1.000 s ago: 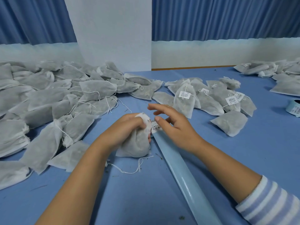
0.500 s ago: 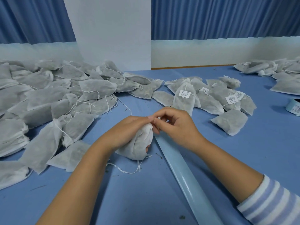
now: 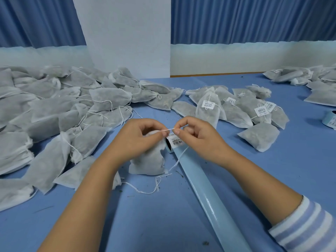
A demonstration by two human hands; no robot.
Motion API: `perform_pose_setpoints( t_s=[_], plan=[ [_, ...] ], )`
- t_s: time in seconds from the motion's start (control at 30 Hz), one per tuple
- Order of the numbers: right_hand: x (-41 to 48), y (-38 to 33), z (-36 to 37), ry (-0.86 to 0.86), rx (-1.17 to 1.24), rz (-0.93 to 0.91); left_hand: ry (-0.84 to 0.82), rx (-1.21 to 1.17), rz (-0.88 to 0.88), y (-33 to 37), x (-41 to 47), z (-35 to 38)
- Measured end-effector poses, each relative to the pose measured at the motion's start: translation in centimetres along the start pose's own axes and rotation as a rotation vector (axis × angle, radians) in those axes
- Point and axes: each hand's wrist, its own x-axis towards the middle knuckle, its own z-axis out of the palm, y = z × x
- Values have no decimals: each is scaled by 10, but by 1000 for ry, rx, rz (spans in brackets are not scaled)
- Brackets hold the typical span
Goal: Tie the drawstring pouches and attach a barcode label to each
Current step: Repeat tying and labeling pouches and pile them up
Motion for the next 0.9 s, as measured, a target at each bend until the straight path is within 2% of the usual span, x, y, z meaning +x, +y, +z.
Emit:
perform_pose_setpoints(
  t_s=[0.1, 0.3, 0.4, 0.47, 0.57, 0.63, 0.73, 0.83, 0.9],
  plan=[
    [1, 1, -2, 151, 35, -64, -151, -182, -54, 3, -3, 1],
    [0, 6, 4, 148, -1, -65, -83, -468, -50, 4, -2, 9],
    [-3, 7, 8, 150, -99, -96, -44, -476, -73, 3, 1, 10],
    [-4, 8, 9, 96, -257, -121, -33, -450, -89, 3, 0, 8],
    [-6, 5, 10, -2, -425, -195, -2, -251, -81, 2, 0, 4],
    [-7, 4, 9, -3, -483, -263, 3, -107, -69, 0, 0, 3],
    [-7, 1, 4, 98, -546, -312, -78, 38, -56, 0, 0, 1],
    [-4, 1, -4, 175, -551, -326, -200, -28, -88, 1, -2, -2],
    [-3, 3, -5, 183, -461, -290, -270, -109, -115, 4, -4, -1]
  ],
)
